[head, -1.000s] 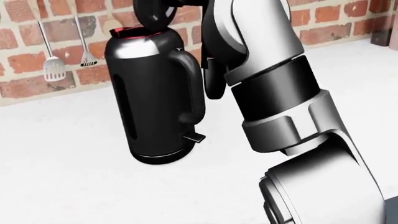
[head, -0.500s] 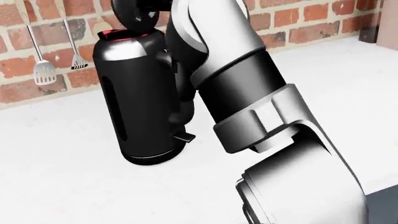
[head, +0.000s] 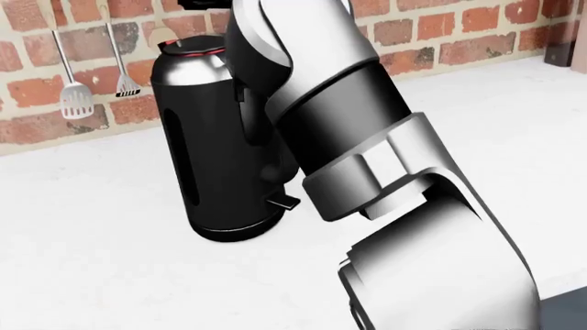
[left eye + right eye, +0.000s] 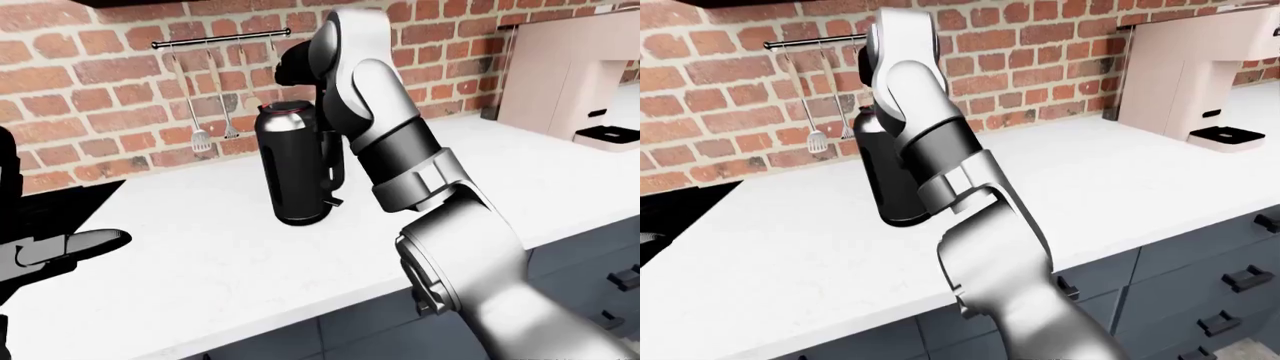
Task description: Close the lid of the electric kettle.
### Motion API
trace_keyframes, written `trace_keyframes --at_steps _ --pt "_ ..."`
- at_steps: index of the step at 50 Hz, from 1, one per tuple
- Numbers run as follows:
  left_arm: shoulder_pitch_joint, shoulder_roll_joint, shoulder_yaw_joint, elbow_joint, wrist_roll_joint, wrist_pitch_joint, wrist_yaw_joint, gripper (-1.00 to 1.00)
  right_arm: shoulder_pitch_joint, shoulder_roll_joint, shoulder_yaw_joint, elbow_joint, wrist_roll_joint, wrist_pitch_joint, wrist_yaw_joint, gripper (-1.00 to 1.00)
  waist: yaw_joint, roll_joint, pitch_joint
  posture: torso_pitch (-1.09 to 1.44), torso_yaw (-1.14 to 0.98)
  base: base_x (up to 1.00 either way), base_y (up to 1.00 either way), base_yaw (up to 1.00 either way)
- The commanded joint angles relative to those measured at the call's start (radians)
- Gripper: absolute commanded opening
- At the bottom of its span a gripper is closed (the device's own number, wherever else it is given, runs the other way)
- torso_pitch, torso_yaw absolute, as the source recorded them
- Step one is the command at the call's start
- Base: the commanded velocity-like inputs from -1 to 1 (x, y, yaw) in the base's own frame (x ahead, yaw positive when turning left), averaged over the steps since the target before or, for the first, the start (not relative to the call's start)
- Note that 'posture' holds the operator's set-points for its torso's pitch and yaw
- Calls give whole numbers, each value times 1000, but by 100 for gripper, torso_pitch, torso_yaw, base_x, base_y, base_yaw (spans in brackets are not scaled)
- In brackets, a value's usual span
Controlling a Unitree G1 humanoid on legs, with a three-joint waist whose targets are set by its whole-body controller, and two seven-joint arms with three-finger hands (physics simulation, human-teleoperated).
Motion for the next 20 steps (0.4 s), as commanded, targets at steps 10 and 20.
trace_keyframes --at_steps 10,20 --pt "-17 4 -1 -8 27 -31 -19 100 -40 -29 -10 -38 -21 -3 24 100 5 6 -1 -59 0 0 0 0" --pt "-21 1 -5 -4 37 -30 -24 100 -61 -48 -19 -29 -21 -8 36 100 8 5 -1 -59 0 0 0 0"
